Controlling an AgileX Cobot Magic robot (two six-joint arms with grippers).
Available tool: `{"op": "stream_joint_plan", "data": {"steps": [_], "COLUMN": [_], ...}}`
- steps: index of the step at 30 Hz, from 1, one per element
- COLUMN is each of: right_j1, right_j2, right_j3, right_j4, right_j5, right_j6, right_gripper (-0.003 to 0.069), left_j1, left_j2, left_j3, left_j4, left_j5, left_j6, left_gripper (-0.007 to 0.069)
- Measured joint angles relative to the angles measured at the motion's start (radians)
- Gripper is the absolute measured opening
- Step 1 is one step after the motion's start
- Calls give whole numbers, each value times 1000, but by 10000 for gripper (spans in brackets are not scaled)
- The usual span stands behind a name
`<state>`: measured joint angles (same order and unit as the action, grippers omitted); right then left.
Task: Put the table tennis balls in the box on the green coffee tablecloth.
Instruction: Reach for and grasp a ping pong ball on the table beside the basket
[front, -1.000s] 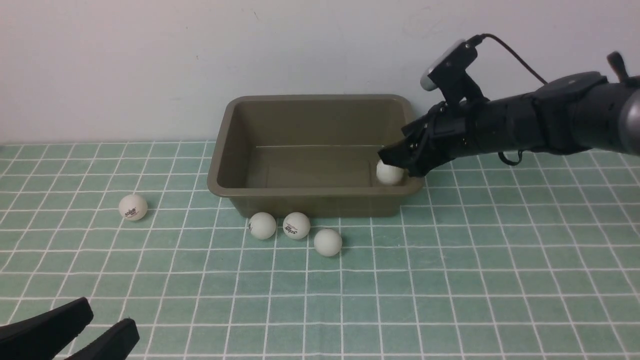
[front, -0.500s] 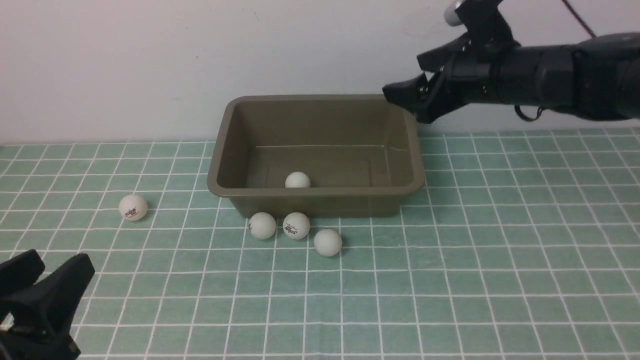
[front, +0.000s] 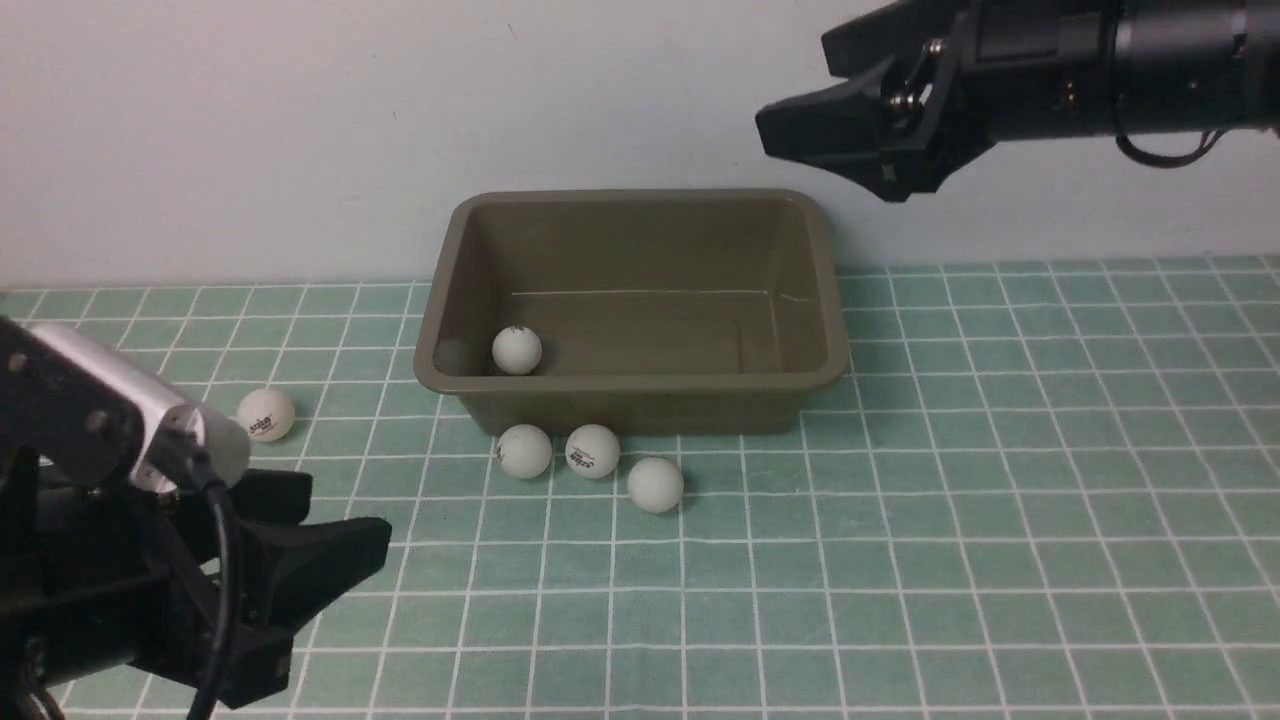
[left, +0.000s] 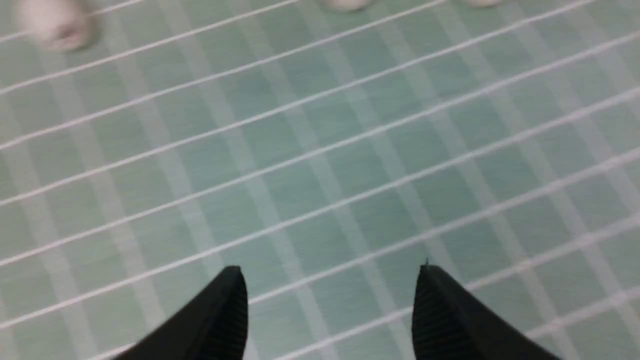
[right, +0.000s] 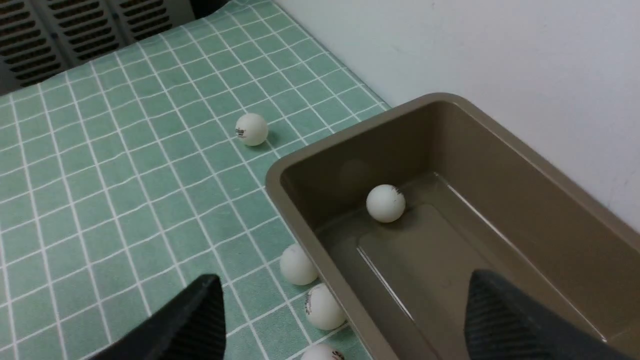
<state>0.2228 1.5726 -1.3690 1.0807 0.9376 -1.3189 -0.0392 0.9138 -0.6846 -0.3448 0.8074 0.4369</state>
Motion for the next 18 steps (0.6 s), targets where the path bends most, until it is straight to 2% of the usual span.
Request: {"op": "stream_joint_plan", "data": {"steps": [2,5,6,9,14,18], "right_j1": [0,0,0,5,19,20], "right_j2": [0,-1,-1,-3,-3,-3], "right_j3": [0,0,0,0,0,0], "right_j4": [9,44,51,56,57,57], "right_j5": [22,70,81,90,86,83], "right_j6": [9,15,16,17,17,17], "right_gripper": [582,582,582,582,582,582], "left_j1": [0,0,0,0,0,6], "left_j2": [17,64,88,158,318,408], "left_j3": [-55,-184,-218,-318,-440,-471], "left_j4": [156,308,322,339,345,345], "left_j5": [5,21,36,86,163,164], "left_j6": [-139,-245,-255,-246,-167,-117], "left_gripper": [405,405,405,405,405,405]}}
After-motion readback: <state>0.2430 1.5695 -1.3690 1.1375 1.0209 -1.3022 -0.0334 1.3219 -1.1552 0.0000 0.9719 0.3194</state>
